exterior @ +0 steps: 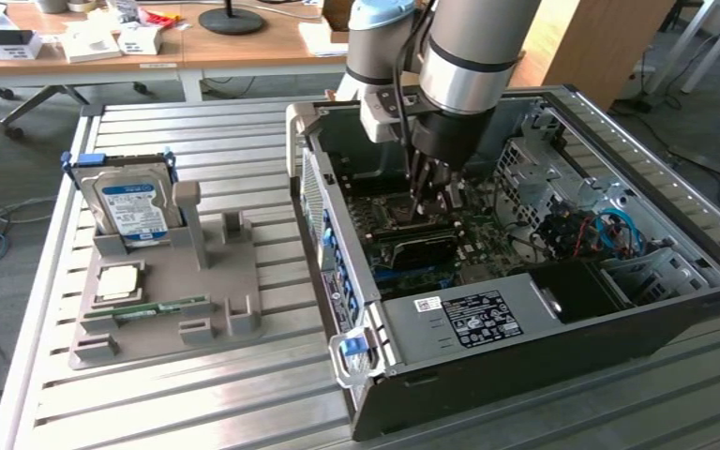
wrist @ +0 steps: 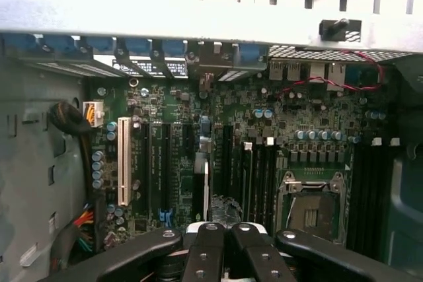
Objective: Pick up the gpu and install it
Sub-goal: 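Press down on the gpu until it lock into place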
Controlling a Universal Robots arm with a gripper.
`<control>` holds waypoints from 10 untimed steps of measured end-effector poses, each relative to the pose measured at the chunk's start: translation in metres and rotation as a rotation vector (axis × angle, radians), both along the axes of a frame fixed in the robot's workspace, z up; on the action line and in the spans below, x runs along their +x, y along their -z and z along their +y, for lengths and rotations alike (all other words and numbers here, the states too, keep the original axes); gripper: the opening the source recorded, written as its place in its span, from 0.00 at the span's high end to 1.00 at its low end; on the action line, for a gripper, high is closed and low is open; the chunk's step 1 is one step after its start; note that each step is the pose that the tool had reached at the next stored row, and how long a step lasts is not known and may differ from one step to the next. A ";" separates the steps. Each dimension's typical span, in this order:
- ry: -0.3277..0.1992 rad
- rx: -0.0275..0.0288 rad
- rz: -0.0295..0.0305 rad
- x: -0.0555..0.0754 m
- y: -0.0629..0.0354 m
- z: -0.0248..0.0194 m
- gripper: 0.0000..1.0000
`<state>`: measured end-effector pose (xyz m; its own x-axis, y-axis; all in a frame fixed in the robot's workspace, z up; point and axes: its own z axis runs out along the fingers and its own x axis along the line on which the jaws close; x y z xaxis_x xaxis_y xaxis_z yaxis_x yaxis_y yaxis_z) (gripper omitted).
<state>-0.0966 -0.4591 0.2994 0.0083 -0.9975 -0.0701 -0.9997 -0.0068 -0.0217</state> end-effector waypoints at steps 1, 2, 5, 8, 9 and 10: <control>0.000 -0.0001 0.0001 0.000 0.0019 0.0001 0.89; 0.000 0.0000 0.0001 0.000 0.0037 0.0002 0.89; 0.001 -0.0002 0.0001 0.000 0.0090 0.0003 0.89; 0.001 -0.0002 0.0001 0.000 0.0146 0.0003 0.89; 0.001 -0.0001 0.0001 0.000 0.0164 0.0003 0.89; 0.001 0.0000 0.0000 0.000 0.0180 0.0003 0.89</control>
